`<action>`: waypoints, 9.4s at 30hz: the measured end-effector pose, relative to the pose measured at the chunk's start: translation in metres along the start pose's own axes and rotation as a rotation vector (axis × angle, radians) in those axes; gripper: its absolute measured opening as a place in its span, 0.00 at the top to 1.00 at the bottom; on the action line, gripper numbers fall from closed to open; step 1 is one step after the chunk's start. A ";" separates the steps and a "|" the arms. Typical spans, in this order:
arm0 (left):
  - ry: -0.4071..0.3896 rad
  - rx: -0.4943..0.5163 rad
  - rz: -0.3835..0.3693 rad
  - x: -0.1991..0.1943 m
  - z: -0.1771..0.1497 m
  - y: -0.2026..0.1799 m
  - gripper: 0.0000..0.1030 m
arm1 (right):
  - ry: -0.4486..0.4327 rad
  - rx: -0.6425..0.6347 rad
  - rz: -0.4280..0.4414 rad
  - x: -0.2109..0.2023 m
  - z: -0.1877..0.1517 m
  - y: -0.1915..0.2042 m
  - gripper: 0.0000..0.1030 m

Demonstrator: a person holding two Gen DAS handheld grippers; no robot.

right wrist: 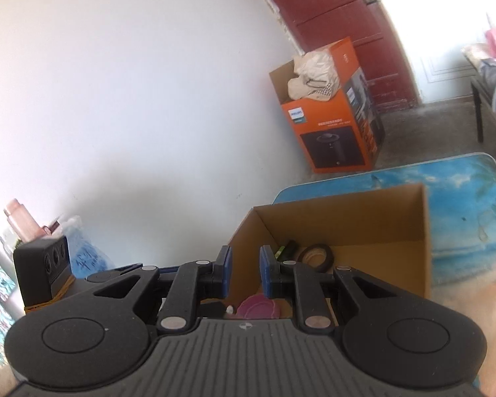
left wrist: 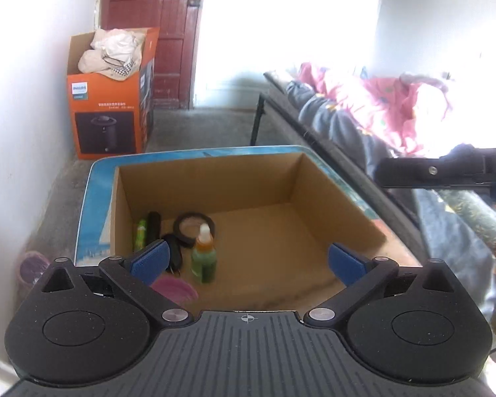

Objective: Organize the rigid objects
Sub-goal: 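Open the right tool and lift it out of the box, then move the right tool down to the white plug charger, then grasp the white plug charger with the right tool, then carry the white charger into the box and lower it, then open the right tool and lift it out of the box, then grasp the gold-lidded jar by its lid with the right tool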

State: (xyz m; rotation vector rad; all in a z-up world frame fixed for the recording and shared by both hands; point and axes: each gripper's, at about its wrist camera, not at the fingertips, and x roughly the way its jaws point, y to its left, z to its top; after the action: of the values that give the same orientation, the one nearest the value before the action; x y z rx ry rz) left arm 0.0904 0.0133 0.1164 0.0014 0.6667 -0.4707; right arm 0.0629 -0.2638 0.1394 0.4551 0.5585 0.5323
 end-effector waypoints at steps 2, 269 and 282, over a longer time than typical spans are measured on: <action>-0.004 -0.018 0.005 -0.005 -0.014 -0.002 0.00 | -0.008 0.035 -0.004 -0.014 -0.013 -0.004 0.81; 0.170 0.042 0.009 0.079 -0.111 -0.012 0.00 | 0.430 0.141 -0.051 0.146 -0.103 -0.030 0.57; 0.184 0.148 -0.185 0.097 -0.110 -0.068 0.00 | 0.340 0.181 -0.206 0.071 -0.108 -0.065 0.57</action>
State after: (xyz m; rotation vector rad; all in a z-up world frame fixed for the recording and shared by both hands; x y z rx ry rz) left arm 0.0628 -0.0721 -0.0181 0.1245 0.8149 -0.7031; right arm 0.0716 -0.2440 -0.0039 0.4753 0.9750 0.3634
